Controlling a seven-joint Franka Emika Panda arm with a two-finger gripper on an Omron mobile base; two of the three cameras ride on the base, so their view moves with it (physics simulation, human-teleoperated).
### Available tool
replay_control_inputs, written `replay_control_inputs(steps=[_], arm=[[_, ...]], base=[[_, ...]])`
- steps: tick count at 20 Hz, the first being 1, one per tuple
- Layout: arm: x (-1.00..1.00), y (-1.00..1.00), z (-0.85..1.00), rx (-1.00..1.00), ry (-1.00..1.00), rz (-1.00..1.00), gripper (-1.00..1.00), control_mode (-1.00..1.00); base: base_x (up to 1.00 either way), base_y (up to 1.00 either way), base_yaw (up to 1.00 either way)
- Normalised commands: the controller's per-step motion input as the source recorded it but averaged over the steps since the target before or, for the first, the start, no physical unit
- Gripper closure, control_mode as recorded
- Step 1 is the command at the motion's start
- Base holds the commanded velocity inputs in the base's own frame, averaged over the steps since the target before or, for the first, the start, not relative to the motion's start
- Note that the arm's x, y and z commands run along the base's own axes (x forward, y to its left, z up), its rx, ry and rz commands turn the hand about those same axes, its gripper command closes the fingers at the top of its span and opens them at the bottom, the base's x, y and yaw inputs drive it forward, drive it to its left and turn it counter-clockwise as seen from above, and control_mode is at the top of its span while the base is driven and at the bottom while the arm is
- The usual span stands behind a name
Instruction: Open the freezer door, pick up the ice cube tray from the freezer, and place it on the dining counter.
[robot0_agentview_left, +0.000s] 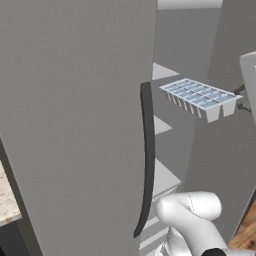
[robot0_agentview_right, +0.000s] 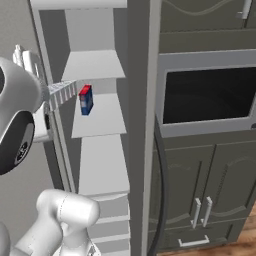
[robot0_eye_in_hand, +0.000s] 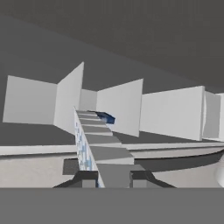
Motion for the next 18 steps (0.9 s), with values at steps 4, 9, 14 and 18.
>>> replay_control_inputs(steps=[4, 9, 14, 18], arm=[[0.00, 0.00, 0.00, 0.00, 0.00, 0.00, 1.00, 1.00], [0.00, 0.00, 0.00, 0.00, 0.00, 0.00, 1.00, 1.00], [0.00, 0.00, 0.00, 0.00, 0.00, 0.00, 1.00, 1.00], [0.00, 0.00, 0.00, 0.00, 0.00, 0.00, 1.00, 1.00]], base=[[-0.61, 0.00, 0.06], [-0.62, 0.03, 0.19], [-0.56, 0.29, 0.32], [-0.40, 0.46, 0.45]])
